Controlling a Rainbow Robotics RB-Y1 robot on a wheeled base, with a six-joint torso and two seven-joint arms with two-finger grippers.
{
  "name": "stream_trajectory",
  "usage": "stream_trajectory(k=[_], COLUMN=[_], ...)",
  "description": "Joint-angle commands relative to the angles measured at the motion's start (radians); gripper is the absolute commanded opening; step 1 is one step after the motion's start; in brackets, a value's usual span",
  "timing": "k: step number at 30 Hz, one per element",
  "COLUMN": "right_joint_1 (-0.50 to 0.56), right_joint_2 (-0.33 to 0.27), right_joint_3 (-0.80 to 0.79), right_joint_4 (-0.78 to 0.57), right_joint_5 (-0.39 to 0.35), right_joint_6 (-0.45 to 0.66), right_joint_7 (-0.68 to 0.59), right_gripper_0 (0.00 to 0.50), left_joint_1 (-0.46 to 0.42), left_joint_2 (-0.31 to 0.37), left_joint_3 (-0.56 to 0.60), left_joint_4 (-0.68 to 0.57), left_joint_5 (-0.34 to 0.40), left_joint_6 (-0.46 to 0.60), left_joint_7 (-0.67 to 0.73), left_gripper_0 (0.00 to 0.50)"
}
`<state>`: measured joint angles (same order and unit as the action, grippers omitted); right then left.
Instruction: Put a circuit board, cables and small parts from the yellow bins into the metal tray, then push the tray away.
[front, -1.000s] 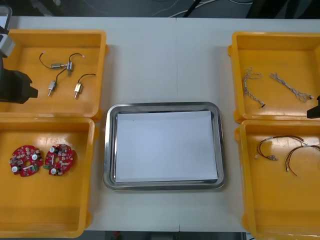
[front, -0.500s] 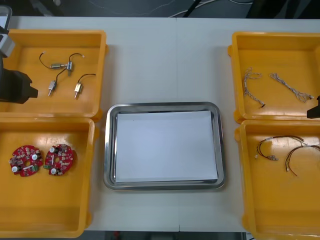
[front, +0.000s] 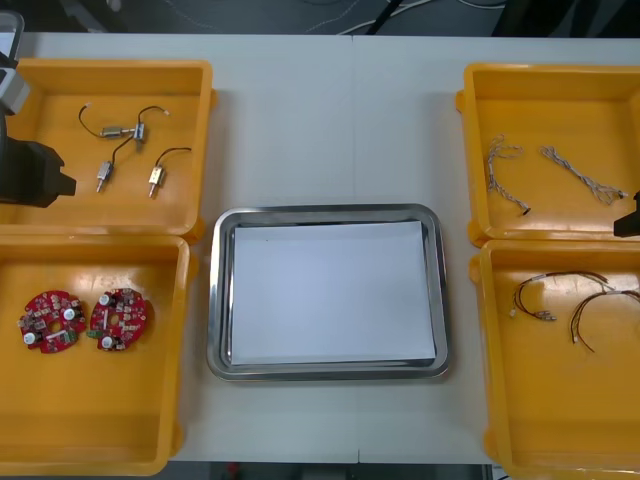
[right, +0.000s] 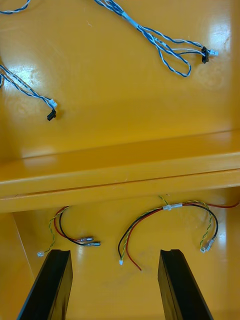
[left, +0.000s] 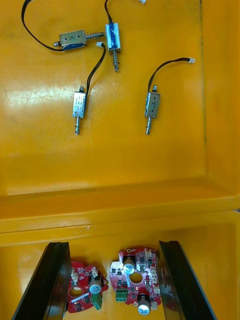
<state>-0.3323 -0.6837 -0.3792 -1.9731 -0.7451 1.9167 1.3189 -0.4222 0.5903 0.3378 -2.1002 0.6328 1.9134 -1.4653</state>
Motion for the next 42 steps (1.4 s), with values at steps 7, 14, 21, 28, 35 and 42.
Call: stream_trajectory(k=[7,14,21,28,35,42], right_joint_1=[0.009,0.009,0.009,0.064,0.084,0.139], right_joint_2=[-0.042,-0.042,-0.042,-0.042,-0.045,-0.045], right_joint_3=[-0.026,-0.026,-0.026,-0.026,-0.021,0.005], right_joint_4=[-0.032,-0.032,-0.032,-0.009,-0.009,-0.009], right_joint_5=[-0.007,-0.007,-0.007,-0.005,0.01,0.004], right_joint_6=[0.003,0.003,0.003,0.003,0.003,0.003], right_joint_7=[0.046,0.046,0.046,0.025,-0.112,-0.27], right_gripper_0=[0.5,0.5,0.5,0.5,0.5,0.5], left_joint_1=[0.016,0.016,0.062,0.071,0.071,0.146], left_joint_2=[0.04,0.04,0.005,0.011,0.045,0.121], left_joint_3=[0.015,0.015,0.006,0.006,0.052,0.089], left_joint_4=[-0.035,-0.035,-0.023,-0.038,-0.037,-0.038], left_joint_5=[-0.008,-0.008,-0.007,0.004,0.068,0.082], left_joint_6=[0.006,0.006,0.006,0.006,0.006,0.006], left_joint_7=[-0.107,-0.107,-0.291,-0.285,-0.265,-0.247], left_gripper_0=[0.5,0.5,0.5,0.5,0.5,0.5])
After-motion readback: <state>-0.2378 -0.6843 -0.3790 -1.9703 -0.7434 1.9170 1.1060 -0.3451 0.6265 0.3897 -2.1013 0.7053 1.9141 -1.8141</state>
